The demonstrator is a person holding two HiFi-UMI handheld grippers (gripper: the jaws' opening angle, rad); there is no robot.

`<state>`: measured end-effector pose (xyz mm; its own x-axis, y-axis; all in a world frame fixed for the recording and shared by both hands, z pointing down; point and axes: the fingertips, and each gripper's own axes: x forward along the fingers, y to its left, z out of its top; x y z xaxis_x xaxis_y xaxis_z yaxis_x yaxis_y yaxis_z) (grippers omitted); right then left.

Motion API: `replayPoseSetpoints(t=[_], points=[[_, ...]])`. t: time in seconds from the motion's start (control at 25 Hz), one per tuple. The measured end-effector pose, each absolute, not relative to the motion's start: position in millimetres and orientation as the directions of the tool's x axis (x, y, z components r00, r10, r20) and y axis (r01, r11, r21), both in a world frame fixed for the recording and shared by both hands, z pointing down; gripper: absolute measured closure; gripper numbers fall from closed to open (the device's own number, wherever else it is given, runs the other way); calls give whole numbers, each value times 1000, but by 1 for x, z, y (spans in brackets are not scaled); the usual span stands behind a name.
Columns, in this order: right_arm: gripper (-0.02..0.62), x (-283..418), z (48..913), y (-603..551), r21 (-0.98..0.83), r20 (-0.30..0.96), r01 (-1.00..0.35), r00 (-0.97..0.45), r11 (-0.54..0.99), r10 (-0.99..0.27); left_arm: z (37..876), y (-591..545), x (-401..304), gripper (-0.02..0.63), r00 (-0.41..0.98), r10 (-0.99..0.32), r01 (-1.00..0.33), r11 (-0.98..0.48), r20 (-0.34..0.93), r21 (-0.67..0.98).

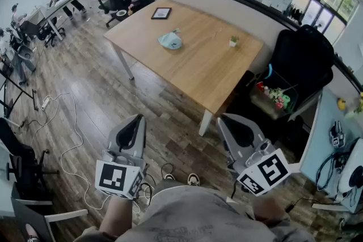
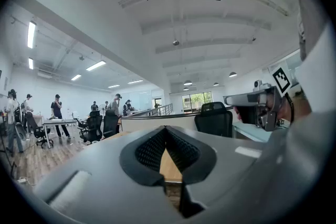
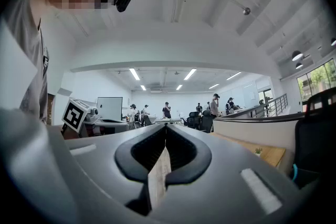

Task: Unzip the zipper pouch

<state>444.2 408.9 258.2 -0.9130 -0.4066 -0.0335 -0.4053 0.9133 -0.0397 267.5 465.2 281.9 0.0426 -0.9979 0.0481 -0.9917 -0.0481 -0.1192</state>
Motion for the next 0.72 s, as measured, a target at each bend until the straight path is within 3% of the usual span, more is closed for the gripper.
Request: replayPoseSetpoints(t=[0.72], points=[[580, 463, 269, 382, -18, -16, -475, -880, 880, -475, 290, 453, 276, 604, 7, -999, -997, -10, 42, -76]])
